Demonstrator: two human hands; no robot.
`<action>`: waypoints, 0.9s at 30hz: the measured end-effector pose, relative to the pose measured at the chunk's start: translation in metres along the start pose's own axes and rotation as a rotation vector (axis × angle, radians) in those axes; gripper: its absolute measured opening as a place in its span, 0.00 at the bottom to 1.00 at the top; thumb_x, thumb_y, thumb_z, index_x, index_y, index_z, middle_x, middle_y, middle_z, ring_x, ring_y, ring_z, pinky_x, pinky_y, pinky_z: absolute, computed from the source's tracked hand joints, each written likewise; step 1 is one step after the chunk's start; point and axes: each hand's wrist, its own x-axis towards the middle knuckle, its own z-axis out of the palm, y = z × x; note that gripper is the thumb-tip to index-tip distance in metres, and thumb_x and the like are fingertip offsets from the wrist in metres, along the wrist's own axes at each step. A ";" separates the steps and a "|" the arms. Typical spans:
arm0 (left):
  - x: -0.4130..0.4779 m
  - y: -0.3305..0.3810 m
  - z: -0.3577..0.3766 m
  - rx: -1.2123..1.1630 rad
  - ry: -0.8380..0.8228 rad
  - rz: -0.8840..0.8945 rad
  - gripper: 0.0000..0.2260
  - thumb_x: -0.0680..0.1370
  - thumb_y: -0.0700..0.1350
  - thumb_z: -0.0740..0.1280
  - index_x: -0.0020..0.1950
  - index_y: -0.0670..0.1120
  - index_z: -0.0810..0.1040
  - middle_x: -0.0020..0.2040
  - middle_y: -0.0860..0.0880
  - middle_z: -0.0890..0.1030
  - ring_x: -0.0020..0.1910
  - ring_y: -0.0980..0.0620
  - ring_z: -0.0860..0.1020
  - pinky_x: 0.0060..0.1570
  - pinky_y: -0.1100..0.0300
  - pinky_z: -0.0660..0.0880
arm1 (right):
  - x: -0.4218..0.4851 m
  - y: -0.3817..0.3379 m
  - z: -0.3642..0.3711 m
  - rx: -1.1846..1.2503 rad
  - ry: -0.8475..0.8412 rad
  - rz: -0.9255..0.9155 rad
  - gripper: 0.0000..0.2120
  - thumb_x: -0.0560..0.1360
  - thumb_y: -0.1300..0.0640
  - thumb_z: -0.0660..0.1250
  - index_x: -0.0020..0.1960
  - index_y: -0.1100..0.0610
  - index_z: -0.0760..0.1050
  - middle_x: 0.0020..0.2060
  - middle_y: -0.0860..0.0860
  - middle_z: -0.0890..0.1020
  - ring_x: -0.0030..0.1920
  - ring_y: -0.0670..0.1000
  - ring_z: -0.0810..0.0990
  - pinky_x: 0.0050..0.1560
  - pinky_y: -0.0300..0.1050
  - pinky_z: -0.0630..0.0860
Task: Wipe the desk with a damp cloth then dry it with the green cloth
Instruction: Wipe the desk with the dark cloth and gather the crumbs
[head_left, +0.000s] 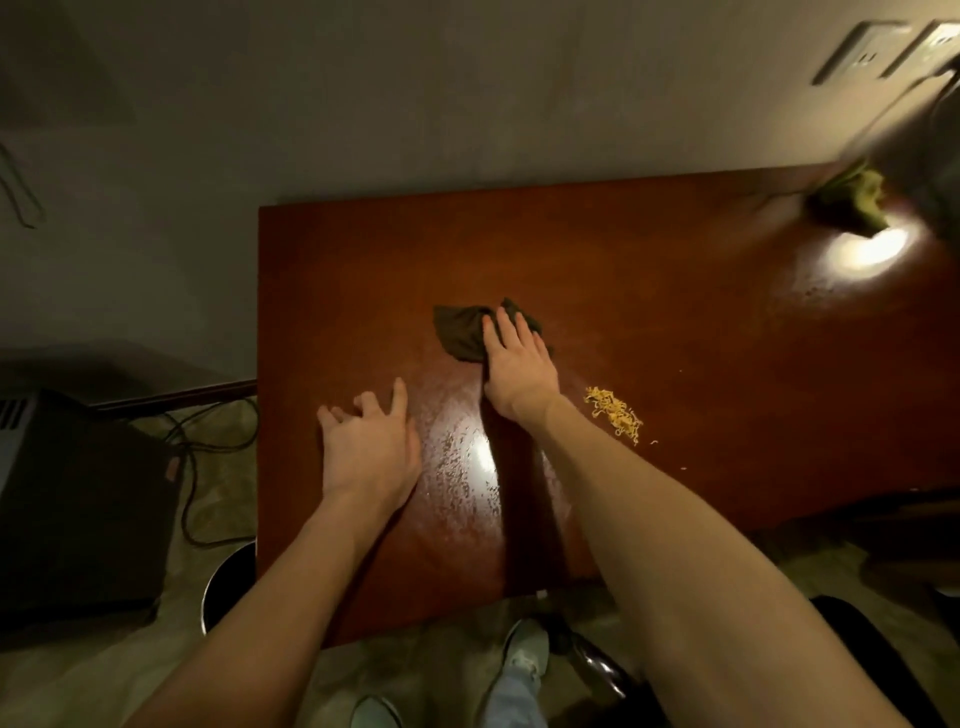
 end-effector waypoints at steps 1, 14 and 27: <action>0.001 0.003 -0.002 0.037 0.005 0.010 0.30 0.85 0.58 0.48 0.85 0.49 0.51 0.70 0.36 0.77 0.62 0.35 0.81 0.69 0.40 0.71 | 0.004 0.009 -0.004 0.004 -0.014 -0.019 0.38 0.82 0.60 0.62 0.84 0.54 0.43 0.84 0.51 0.44 0.83 0.56 0.42 0.82 0.55 0.46; 0.015 0.055 -0.009 -0.106 -0.143 -0.069 0.32 0.85 0.62 0.41 0.84 0.49 0.36 0.83 0.31 0.44 0.80 0.27 0.55 0.74 0.31 0.62 | 0.025 0.189 -0.040 0.062 -0.075 0.061 0.39 0.80 0.65 0.61 0.84 0.43 0.48 0.84 0.49 0.46 0.83 0.57 0.43 0.82 0.57 0.45; 0.067 0.139 -0.029 -0.314 -0.113 0.155 0.28 0.86 0.53 0.51 0.84 0.63 0.40 0.85 0.50 0.37 0.83 0.35 0.37 0.73 0.21 0.46 | -0.069 0.256 -0.009 0.305 0.052 -0.007 0.41 0.74 0.74 0.60 0.81 0.46 0.61 0.82 0.45 0.53 0.83 0.51 0.43 0.79 0.49 0.36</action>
